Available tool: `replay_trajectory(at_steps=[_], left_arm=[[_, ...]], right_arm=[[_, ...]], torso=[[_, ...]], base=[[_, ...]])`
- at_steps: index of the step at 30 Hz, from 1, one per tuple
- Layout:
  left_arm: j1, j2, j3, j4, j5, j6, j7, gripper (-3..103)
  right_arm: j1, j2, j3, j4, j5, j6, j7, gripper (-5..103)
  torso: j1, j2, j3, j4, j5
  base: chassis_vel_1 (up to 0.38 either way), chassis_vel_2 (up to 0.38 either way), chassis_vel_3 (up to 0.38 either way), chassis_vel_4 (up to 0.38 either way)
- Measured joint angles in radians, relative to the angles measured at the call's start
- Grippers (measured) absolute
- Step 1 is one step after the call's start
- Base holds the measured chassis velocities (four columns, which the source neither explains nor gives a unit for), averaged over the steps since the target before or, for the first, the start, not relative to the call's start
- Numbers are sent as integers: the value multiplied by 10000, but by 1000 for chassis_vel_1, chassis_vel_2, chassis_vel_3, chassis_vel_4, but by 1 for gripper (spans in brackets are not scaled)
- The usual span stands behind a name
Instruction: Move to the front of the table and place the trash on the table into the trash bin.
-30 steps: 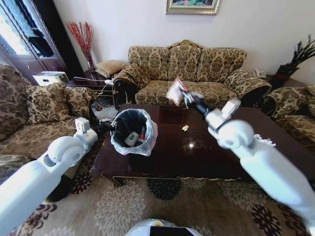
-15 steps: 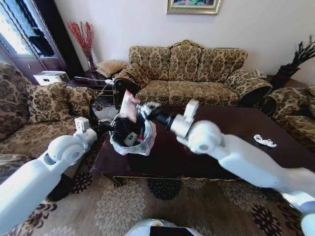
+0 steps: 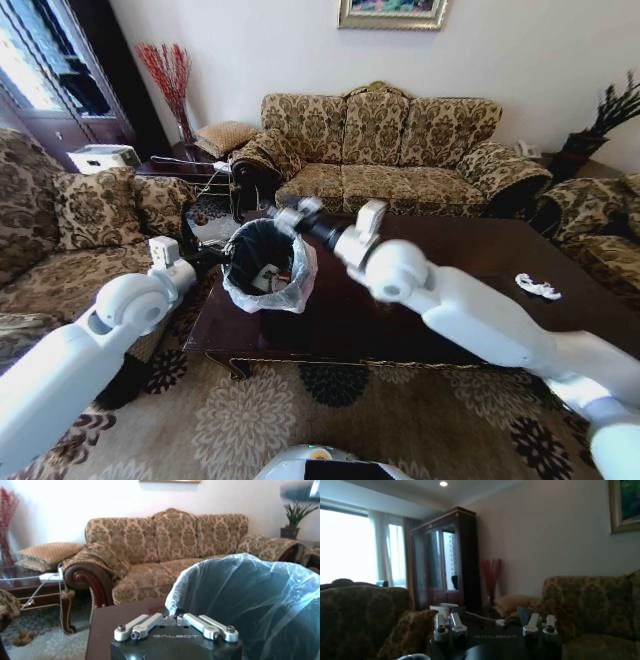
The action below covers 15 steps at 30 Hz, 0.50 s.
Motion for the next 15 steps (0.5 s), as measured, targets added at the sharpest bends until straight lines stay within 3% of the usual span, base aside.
replay_trajectory(at_steps=[1,3,4,6,8,10,15], left_arm=[[8,-6,-29,7,0,-43,-17,3],[24,-8,-66,13,2,-81,-21,3],[58,-4,-98,14,2,-110,-34,3],[79,10,-102,13,3,-118,-35,3],[99,47,-102,-17,7,-119,-39,3],[99,61,-102,-41,8,-120,-40,3],[297,186,-202,-196,11,-165,-100,3]], right_arm=[[-375,-236,288,-196,-281,-34,21,72],[-827,-457,628,-411,-590,-85,38,72],[-1883,-720,1296,-704,-1118,-258,44,83],[-2582,-821,1719,-837,-1437,-332,38,83],[-3956,-924,2663,-925,-2090,-353,-19,93],[-4392,-931,2981,-908,-2282,-357,-28,97],[-5651,-713,3819,-835,-2833,-384,41,100]], torso=[[0,0,0,-2,3],[0,0,0,-4,3],[0,0,0,-9,7],[1,-1,0,-11,12],[1,-3,0,-8,9],[0,-2,0,-7,3],[-2,-1,-1,2,-1]], base=[[0,0,0,0],[0,0,0,0],[0,0,0,0],[0,0,0,0],[0,0,0,0],[0,0,0,0],[0,0,0,0]])
